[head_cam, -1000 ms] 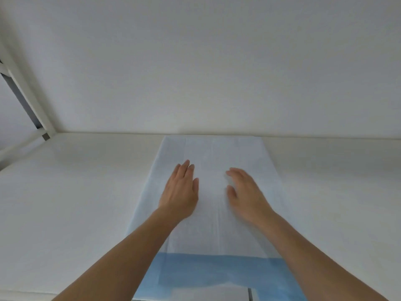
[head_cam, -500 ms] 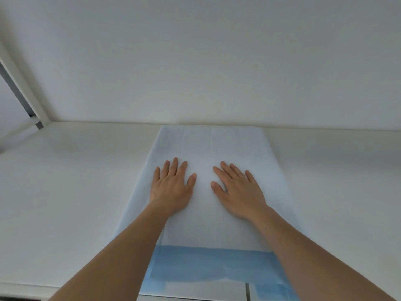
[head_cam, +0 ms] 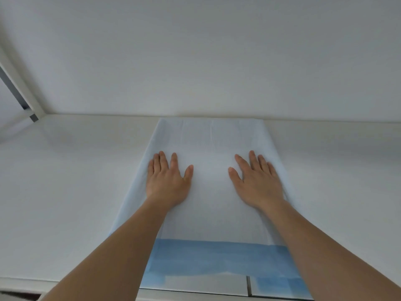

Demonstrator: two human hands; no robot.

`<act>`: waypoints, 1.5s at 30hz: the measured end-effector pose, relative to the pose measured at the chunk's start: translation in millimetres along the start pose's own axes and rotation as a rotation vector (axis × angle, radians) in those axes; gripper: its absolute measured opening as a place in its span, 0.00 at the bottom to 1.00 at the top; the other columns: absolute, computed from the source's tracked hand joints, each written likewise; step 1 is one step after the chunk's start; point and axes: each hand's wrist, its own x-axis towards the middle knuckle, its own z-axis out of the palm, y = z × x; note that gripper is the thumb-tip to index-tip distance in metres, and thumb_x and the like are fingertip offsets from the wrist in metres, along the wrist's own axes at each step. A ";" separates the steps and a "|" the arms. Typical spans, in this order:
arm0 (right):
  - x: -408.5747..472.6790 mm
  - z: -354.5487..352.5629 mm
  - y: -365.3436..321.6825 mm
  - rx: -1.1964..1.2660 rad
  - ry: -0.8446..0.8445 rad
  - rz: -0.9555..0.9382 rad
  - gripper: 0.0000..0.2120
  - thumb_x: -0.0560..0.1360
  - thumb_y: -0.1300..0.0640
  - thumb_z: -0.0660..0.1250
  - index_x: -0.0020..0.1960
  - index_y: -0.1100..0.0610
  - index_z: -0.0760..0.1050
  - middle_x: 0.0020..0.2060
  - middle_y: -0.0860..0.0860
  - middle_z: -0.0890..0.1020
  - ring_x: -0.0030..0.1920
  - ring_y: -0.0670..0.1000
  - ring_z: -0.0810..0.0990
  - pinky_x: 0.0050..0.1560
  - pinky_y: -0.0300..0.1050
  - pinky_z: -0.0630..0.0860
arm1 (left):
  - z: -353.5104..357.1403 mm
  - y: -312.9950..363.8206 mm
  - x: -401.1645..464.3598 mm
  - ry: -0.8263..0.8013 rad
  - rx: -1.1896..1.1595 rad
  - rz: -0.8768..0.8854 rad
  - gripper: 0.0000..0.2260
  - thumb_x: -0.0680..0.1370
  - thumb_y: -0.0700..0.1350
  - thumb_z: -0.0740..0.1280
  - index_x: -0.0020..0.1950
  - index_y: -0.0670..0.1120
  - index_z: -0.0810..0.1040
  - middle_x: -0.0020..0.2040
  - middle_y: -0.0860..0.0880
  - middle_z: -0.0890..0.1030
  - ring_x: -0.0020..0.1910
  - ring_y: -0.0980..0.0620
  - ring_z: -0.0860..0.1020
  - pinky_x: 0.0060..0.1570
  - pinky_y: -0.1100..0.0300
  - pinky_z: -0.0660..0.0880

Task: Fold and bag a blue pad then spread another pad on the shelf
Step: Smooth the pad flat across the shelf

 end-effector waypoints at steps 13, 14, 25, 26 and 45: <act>13.1 -13.3 -10.4 0.035 -0.017 -0.031 0.26 0.81 0.42 0.46 0.77 0.49 0.52 0.77 0.52 0.51 0.77 0.55 0.48 0.76 0.55 0.47 | -18.4 -0.1 15.6 0.070 0.087 0.063 0.22 0.81 0.57 0.46 0.66 0.45 0.66 0.64 0.45 0.67 0.65 0.44 0.64 0.65 0.51 0.60; 18.1 -13.4 -14.8 0.046 -0.017 -0.066 0.26 0.81 0.44 0.46 0.77 0.51 0.51 0.77 0.52 0.50 0.77 0.54 0.46 0.76 0.54 0.46 | -18.3 2.1 19.3 0.105 0.068 0.083 0.20 0.82 0.54 0.48 0.65 0.44 0.68 0.65 0.45 0.66 0.65 0.45 0.64 0.65 0.51 0.60; 53.7 -0.6 -36.4 0.020 -0.064 -0.251 0.27 0.80 0.40 0.45 0.78 0.46 0.48 0.77 0.41 0.48 0.76 0.42 0.44 0.76 0.53 0.42 | -15.4 8.2 59.6 -0.164 -0.091 0.624 0.33 0.74 0.36 0.57 0.78 0.52 0.53 0.78 0.55 0.53 0.76 0.60 0.50 0.74 0.63 0.44; 55.2 0.6 -34.4 0.023 -0.066 -0.243 0.28 0.80 0.39 0.44 0.77 0.45 0.48 0.77 0.40 0.48 0.76 0.42 0.44 0.76 0.52 0.42 | -14.0 4.1 61.6 -0.156 -0.078 0.620 0.32 0.75 0.37 0.56 0.77 0.54 0.53 0.78 0.56 0.52 0.76 0.60 0.49 0.75 0.61 0.43; 64.9 -3.1 -3.4 -0.057 0.057 0.129 0.34 0.79 0.37 0.43 0.78 0.56 0.49 0.77 0.55 0.50 0.77 0.53 0.47 0.76 0.49 0.44 | -14.4 -10.0 75.9 -0.025 -0.046 0.262 0.23 0.79 0.52 0.53 0.75 0.55 0.58 0.75 0.44 0.59 0.74 0.47 0.57 0.72 0.53 0.56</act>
